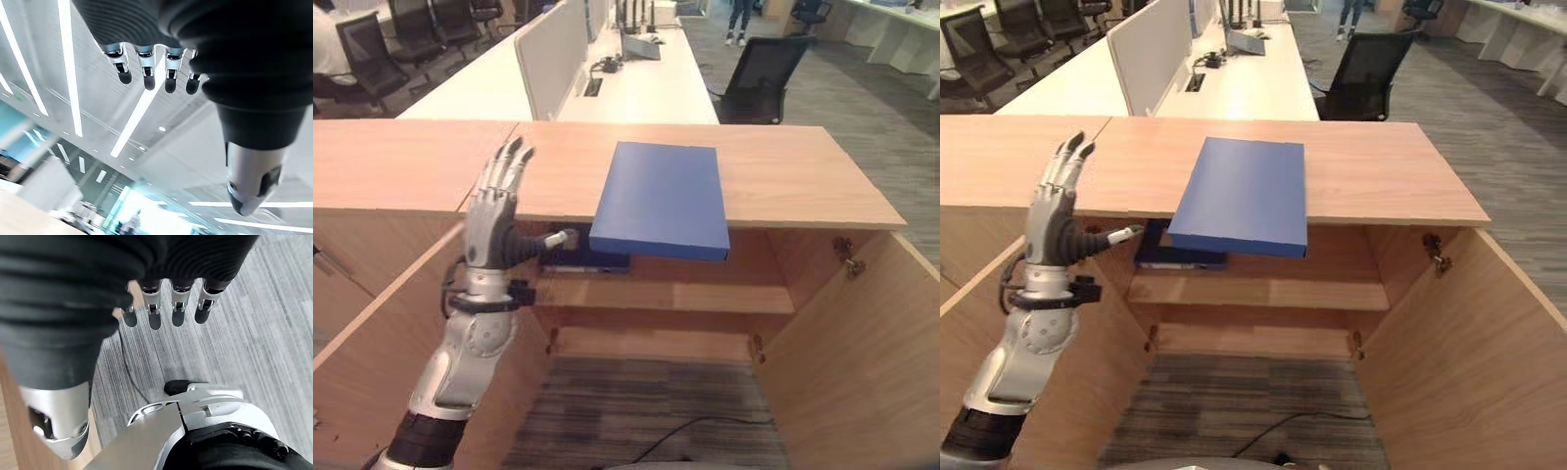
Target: Put the empty folder in the office cabinet
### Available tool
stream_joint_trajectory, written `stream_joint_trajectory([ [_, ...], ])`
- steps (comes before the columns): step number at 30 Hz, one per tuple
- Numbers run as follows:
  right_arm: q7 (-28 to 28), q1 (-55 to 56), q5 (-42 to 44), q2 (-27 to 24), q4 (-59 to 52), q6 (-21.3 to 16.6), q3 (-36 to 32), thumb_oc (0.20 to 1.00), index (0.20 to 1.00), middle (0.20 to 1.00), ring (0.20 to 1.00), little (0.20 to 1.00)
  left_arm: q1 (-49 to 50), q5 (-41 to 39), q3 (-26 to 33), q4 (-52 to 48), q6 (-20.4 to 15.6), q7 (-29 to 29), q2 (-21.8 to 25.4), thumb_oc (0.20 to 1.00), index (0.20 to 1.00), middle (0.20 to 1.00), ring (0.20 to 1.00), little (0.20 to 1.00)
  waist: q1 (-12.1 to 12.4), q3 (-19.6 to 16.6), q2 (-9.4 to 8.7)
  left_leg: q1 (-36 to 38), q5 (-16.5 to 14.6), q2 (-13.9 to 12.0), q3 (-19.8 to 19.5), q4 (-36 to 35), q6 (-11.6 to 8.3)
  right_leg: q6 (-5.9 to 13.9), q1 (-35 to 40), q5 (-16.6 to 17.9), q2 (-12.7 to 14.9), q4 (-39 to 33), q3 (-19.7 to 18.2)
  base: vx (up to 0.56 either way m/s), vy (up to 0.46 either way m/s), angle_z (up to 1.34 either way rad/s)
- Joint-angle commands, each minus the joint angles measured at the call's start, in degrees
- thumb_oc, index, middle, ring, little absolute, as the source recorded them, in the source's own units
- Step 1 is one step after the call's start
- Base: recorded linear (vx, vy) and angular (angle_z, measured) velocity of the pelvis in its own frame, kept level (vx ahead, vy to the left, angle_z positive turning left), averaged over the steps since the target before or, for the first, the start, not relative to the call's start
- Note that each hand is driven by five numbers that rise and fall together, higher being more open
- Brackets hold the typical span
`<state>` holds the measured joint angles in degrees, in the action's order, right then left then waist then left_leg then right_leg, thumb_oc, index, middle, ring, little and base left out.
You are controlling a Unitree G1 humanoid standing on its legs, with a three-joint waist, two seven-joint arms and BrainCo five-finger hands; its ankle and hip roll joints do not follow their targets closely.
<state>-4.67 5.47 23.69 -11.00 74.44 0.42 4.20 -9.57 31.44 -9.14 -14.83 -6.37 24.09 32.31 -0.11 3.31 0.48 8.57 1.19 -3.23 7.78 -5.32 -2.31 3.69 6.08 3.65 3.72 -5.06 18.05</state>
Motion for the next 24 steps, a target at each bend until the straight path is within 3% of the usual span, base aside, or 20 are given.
stream_joint_trajectory([
  [1, -0.9, -3.7, 3.4, 1.6, 2.7, -0.7, 0.7, 1.000, 1.000, 1.000, 1.000, 1.000, -5.5, 3.7, -2.5, 2.2, -0.9, -1.2, 3.9, 1.000, 1.000, 1.000, 1.000, 1.000, -0.9, -0.8, -3.07, -1.1, -3.8, 0.3, 2.1, 0.3, -0.89, 4.93, 2.7, -2.8, 2.5, 0.1, -1.9, 0.00, 0.021, -0.04],
  [14, -1.7, -3.8, 4.5, 1.0, 5.5, -0.5, -0.1, 1.000, 1.000, 1.000, 1.000, 1.000, -17.5, 8.1, -13.3, 8.7, 0.0, -2.9, 2.8, 1.000, 1.000, 1.000, 1.000, 1.000, -2.6, -1.7, -2.76, -0.4, -4.5, 0.4, 3.0, 0.3, -0.54, 5.23, 2.4, -2.4, 2.7, 0.1, -2.9, 0.00, 0.010, -0.06],
  [24, -1.8, -3.9, 4.0, 1.6, 6.5, -0.2, -0.2, 1.000, 1.000, 1.000, 1.000, 1.000, -15.7, 2.8, -12.5, 4.8, -1.2, -6.3, 1.2, 1.000, 1.000, 1.000, 1.000, 1.000, -2.4, -1.6, -2.81, 0.0, -4.7, 0.5, 3.3, 0.3, -0.46, 5.23, 2.4, -2.3, 2.8, 0.1, -3.1, 0.00, 0.002, -0.01],
])
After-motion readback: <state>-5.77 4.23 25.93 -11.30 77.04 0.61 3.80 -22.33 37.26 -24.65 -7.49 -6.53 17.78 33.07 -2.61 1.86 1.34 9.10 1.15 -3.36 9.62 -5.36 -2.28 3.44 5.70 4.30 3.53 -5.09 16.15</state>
